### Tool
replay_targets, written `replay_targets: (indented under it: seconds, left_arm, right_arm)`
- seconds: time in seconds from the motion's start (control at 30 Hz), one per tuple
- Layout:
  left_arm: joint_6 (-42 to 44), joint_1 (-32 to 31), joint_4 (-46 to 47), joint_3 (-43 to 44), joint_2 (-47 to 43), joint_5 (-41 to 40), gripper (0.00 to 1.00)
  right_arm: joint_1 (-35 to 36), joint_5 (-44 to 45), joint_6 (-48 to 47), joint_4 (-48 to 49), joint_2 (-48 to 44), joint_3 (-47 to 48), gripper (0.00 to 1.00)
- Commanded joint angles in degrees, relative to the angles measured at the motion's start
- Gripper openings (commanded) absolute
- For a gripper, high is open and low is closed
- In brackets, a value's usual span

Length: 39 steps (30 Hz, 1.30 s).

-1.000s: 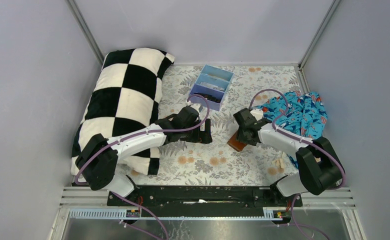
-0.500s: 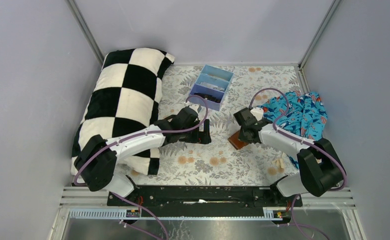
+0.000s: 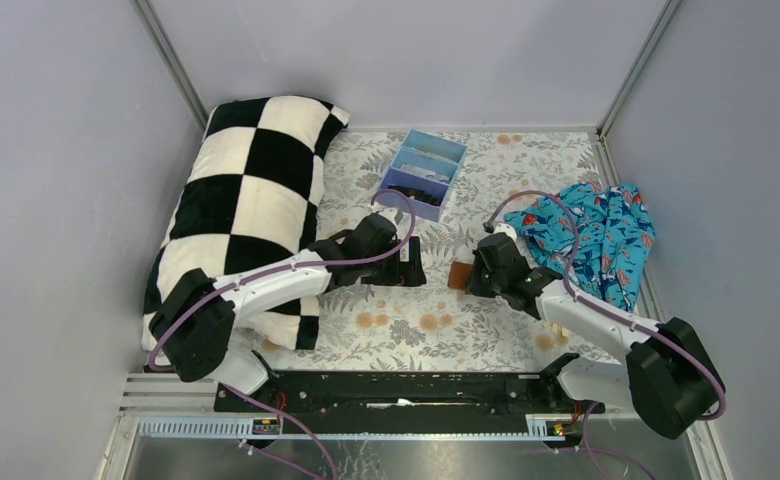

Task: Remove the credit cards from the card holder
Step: Open the card holder at the center of the board.

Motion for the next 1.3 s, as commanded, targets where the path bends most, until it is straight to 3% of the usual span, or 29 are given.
replay_targets:
  seconds: [0.0,0.27,0.43,0.47,0.5,0.53,0.6,0.8,0.9,1.0,1.1,1.17,1.27]
  left_arm:
    - [-2.6,-0.2,1.3,1.8,2.2,2.2,0.98]
    - [-4.6,-0.2,3.7,2.5,3.2,2.8,0.87]
    - [-4.1,-0.2,4.1,3.9,4.7,3.8,0.87]
    - [-3.7,-0.2,4.2,4.2,5.1,4.1,0.87]
    - [-3.0,-0.1,4.6,4.5,5.6,4.8,0.87]
    - [-2.1,-0.1,5.2,4.8,6.2,5.7,0.88]
    - [-0.9,-0.2,5.3,5.9,7.6,6.8,0.88]
    - [7.6,-6.1,-1.8,12.4,11.3,-2.9,0.79]
    - [10.7,-9.7,-6.0,16.0,13.7,-9.2,0.75]
    - [9.2,-9.8,-6.9,16.9,14.5,-12.3,0.71]
    - [7.3,-7.7,-4.5,15.3,12.4,-9.5,0.72]
    - [5.7,-5.2,-3.2,13.6,10.6,-6.3,0.73]
    - [2.7,-0.2,-1.4,10.1,7.5,-2.4,0.73]
  right_arm:
    - [4.2,-13.1,-5.8,14.6,-3.2,-0.9,0.0]
    - [6.9,-14.5,-4.8,13.0,-6.9,-2.6,0.0]
    - [7.0,-8.4,1.6,-0.6,-13.4,-7.5,0.0]
    - [7.0,-4.6,3.3,-4.2,-14.5,-7.9,0.07]
    - [7.0,-1.5,4.6,-7.4,-15.6,-7.9,0.37]
    - [6.9,1.4,6.2,-11.0,-16.2,-7.6,0.47]
    - [6.9,6.8,10.5,-17.5,-17.0,-6.1,0.56]
    - [6.9,9.2,19.5,-16.5,-19.6,-6.8,0.44]
    - [6.9,6.2,21.8,-12.5,-20.6,-8.6,0.43]
    - [6.9,2.2,20.7,-6.5,-19.3,-9.3,0.5]
    - [7.2,-0.2,18.5,-5.0,-15.0,-5.6,0.63]
    - [8.2,0.5,16.9,-6.1,-11.9,-2.0,0.7]
    - [10.9,5.5,16.7,-9.5,-6.6,2.5,0.71]
